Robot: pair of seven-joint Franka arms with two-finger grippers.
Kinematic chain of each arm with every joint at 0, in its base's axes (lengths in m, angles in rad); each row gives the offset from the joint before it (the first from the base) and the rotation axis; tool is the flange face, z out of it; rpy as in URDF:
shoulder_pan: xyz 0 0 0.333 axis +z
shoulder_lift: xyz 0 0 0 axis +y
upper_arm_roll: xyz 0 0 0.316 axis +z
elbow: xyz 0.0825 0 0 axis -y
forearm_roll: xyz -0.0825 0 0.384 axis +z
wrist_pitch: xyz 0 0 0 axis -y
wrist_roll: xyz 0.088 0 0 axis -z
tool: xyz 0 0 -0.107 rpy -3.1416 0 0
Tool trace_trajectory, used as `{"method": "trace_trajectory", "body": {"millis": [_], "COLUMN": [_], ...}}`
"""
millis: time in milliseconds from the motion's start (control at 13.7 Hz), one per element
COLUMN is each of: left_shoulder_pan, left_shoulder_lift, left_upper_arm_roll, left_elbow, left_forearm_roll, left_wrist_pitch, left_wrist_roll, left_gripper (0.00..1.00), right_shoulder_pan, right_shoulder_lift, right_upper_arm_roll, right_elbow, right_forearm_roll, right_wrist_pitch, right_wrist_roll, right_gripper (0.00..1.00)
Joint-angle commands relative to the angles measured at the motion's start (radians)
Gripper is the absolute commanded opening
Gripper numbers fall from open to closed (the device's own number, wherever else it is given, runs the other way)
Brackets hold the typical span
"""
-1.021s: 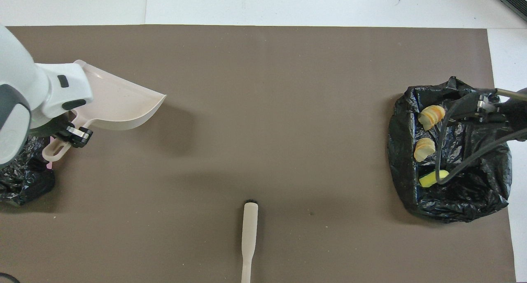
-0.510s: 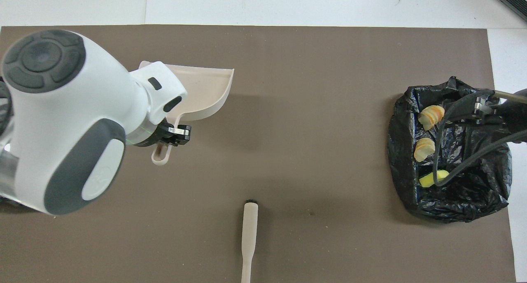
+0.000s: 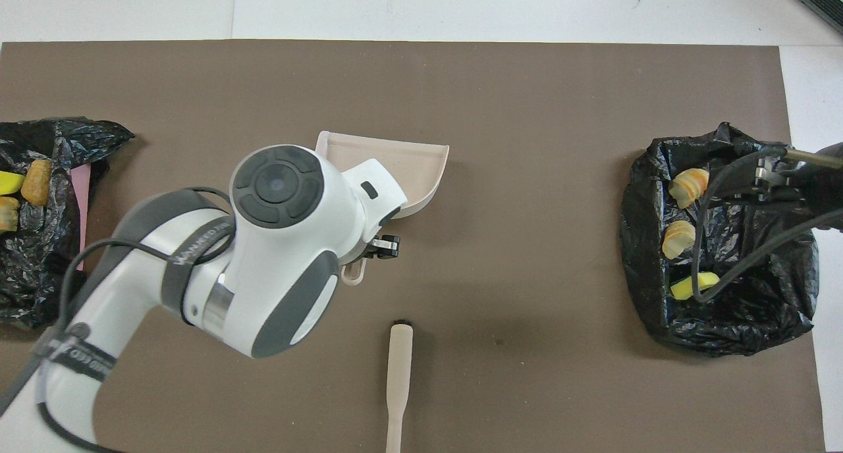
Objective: Sweep and dump trash in bin
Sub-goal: 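Bring the dustpan back to the table center with the left gripper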
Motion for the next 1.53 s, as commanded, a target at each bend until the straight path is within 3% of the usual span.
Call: {"method": "trace_trajectory", "body": {"millis": [0,219,292,365,438,729,1094,1458], "left_shoulder_pan": [-0.064,-0.093,-0.098,-0.099,-0.101,-0.055,0.089,0.269], "left_shoulder_lift": [0.048,0.070,0.069,0.069,0.066,0.032,0.027,0.024], "left_upper_arm_roll": [0.021,0.021,0.021,0.019,0.021,0.036,0.038,0.038], "left_elbow": [-0.077,-0.106,-0.103,-0.105,-0.102,-0.057,0.032,0.176], "left_forearm_roll": [-0.012,-0.012,-0.012,-0.012,-0.012,-0.012,-0.002,-0.015], "left_wrist_pitch": [0.181,0.240,0.231,0.228,0.220,0.118,0.055,-0.135], "left_wrist_roll": [-0.060,-0.077,-0.074,-0.071,-0.080,-0.060,0.010,0.154], "left_gripper": [0.00,0.00,0.13,0.67,1.00,1.00,1.00,1.00], "right_shoulder_pan": [-0.006,-0.006,-0.004,-0.003,-0.004,-0.001,-0.003,0.002], "right_shoulder_lift": [-0.026,-0.032,-0.032,-0.032,-0.033,-0.032,-0.030,-0.030], "right_upper_arm_roll": [0.002,0.003,0.003,0.003,0.003,0.003,0.005,0.008], "right_elbow": [-0.034,-0.037,-0.039,-0.039,-0.042,-0.036,-0.034,-0.032], "right_forearm_roll": [-0.002,-0.002,-0.002,-0.002,-0.002,0.001,0.010,0.013], "right_wrist_pitch": [0.001,-0.003,-0.005,-0.006,-0.005,-0.015,-0.015,-0.017], "right_wrist_roll": [-0.050,-0.050,-0.050,-0.050,-0.050,-0.044,-0.045,-0.050], "right_gripper": [1.00,1.00,1.00,1.00,1.00,1.00,1.00,1.00]}}
